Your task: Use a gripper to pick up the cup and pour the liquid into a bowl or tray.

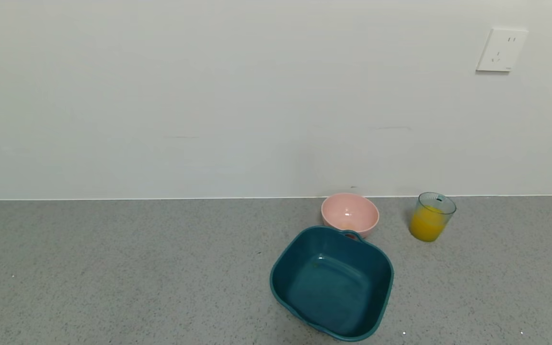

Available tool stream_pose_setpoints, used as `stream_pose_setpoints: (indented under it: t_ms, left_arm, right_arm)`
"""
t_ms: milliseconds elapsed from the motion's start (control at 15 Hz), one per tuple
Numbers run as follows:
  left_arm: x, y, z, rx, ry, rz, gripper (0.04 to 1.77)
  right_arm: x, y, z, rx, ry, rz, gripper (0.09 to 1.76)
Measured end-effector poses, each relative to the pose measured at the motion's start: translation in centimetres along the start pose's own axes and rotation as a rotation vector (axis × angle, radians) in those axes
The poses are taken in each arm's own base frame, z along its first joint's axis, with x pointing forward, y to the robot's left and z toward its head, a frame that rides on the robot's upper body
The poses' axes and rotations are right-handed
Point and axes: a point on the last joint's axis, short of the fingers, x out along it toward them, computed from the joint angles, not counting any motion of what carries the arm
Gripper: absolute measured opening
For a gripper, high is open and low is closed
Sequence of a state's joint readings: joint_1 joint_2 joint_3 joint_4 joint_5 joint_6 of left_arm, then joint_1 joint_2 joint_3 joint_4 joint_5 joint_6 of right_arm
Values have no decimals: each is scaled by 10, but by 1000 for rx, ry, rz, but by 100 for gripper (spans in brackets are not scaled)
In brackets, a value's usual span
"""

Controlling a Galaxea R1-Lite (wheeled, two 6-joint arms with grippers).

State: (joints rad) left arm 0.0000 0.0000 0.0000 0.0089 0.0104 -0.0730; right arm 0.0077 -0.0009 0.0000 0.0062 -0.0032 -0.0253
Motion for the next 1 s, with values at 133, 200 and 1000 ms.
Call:
stream_pose_setpoints:
  t_ms: [133, 200, 1000]
  left_arm:
    - [0, 0, 0, 0, 0, 0, 172]
    - [0, 0, 0, 0, 0, 0, 172]
    - [0, 0, 0, 0, 0, 0, 172]
  right_arm:
    - [0, 0, 0, 4, -1, 0, 171]
    - [0, 0, 0, 5, -1, 0, 171]
    - [-4, -1, 43, 0, -53, -5, 171]
